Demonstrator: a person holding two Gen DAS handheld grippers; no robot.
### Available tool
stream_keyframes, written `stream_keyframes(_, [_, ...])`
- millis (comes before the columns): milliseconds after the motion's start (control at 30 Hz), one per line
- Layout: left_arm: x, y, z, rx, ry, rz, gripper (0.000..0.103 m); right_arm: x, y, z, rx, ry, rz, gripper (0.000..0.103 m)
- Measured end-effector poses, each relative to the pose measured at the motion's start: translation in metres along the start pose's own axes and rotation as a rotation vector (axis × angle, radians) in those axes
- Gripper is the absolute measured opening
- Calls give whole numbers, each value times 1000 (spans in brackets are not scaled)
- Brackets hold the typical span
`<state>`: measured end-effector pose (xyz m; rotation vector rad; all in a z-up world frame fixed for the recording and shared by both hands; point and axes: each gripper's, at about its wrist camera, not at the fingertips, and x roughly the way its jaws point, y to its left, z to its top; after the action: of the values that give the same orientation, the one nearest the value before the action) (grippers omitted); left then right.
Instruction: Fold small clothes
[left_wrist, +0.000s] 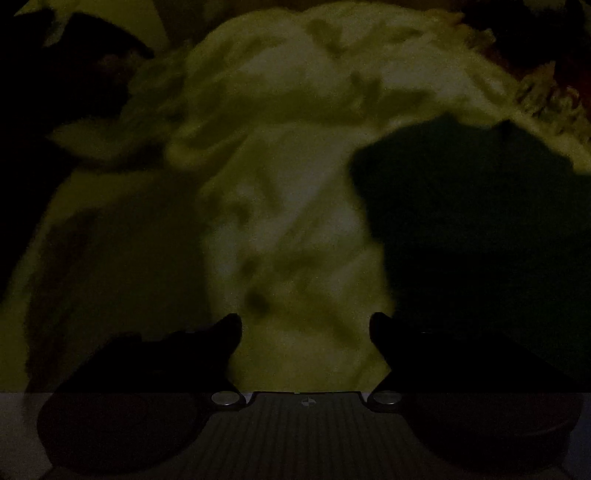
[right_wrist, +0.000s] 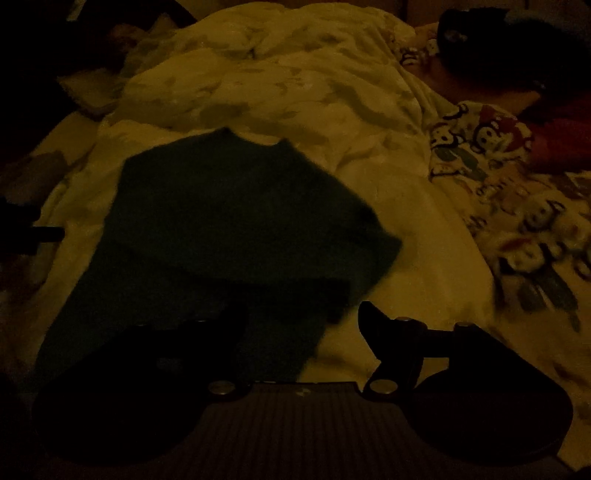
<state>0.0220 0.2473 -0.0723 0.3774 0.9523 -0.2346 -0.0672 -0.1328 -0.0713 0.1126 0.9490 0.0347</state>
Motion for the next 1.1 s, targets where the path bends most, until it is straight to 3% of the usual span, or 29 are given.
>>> stream_keyframes(67, [-24, 15, -22, 31, 17, -28, 103, -21, 3, -16, 7, 34, 5, 74])
stream_keyframes(133, [-49, 20, -39, 131, 52, -43, 103, -40, 7, -33, 24, 77, 16, 73])
stream_keyframes(167, [-57, 20, -44, 157, 74, -46, 103, -48, 11, -42, 27, 109, 30, 67])
stream_keyframes(233, [-72, 22, -51, 159, 116, -130, 103, -60, 24, -58, 21, 180, 62, 58])
stream_keyframes(267, [-78, 19, -54, 162, 122, -188, 103, -64, 31, -65, 22, 208, 78, 58])
stream_keyframes(367, [-80, -1, -64, 192, 135, -245, 103, -69, 56, -86, 55, 266, 124, 58])
stream_keyframes(567, [-47, -30, -93, 89, 203, -339, 103, -57, 88, -119, 170, 312, 128, 58])
stream_keyframes(700, [-31, -31, -109, 48, 226, -348, 103, -54, 88, -134, 240, 323, 70, 58])
stream_keyframes(867, [-18, -24, -122, -101, 271, -395, 103, -45, 80, -149, 343, 338, 61, 58])
stream_keyframes(1100, [-12, -40, -130, -109, 289, -427, 103, -25, 84, -155, 392, 349, 43, 58])
